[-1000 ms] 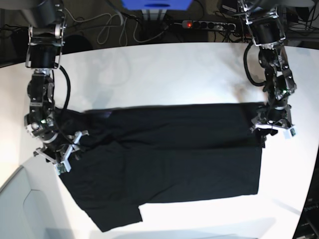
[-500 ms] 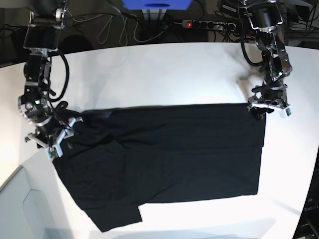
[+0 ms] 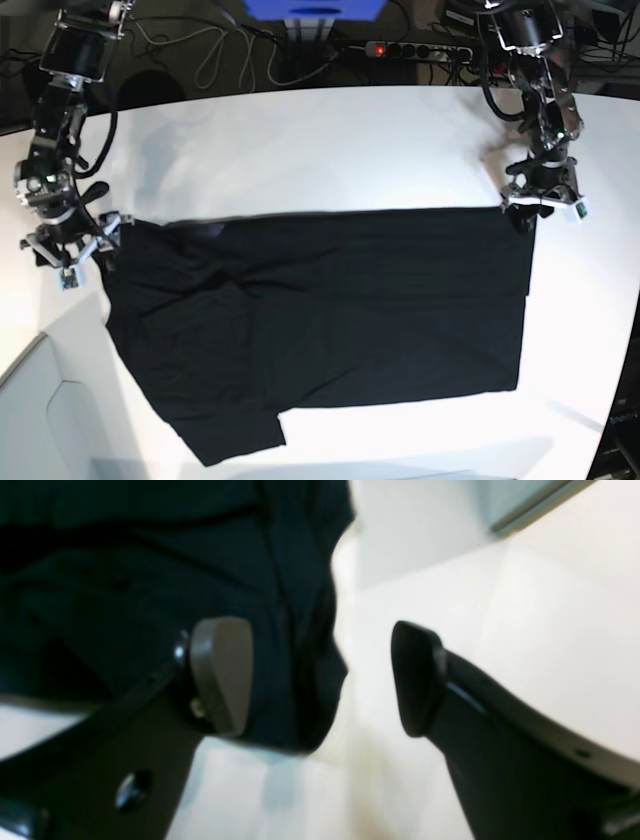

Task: Fold the T-shirt properly
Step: 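Release the shirt and pull both grippers back toward the folded edge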

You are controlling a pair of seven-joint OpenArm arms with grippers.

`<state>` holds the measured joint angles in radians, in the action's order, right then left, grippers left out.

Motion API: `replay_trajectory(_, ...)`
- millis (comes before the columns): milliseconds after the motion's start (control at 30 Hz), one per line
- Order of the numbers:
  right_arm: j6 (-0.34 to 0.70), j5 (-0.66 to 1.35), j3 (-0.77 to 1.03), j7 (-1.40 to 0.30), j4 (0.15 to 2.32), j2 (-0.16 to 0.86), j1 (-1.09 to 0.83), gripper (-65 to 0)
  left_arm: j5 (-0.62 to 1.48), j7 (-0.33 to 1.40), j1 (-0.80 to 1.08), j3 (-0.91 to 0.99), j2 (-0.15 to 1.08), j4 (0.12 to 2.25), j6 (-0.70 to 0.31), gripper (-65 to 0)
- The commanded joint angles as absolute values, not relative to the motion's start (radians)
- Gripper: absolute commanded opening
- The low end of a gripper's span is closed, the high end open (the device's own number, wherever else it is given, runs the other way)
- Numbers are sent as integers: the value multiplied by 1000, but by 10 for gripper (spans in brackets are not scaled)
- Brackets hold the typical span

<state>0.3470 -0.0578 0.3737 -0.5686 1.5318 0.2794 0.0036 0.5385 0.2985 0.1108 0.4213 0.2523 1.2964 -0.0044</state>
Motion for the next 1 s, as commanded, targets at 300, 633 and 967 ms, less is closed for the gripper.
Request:
replay_trajectory(300,363,-51,383,-529,1374,315,16,-226,541,335,110,418,257,1296,-1,-603)
replay_trajectory(633,489,-51,383,-487,1268,346,8,-478,541,340,119,423,259,1294,-1,-650)
replay_trajectory(967,558,-51,420,-493,1385,375,-53,-648,541,343,193,426,282,1422,4,-650)
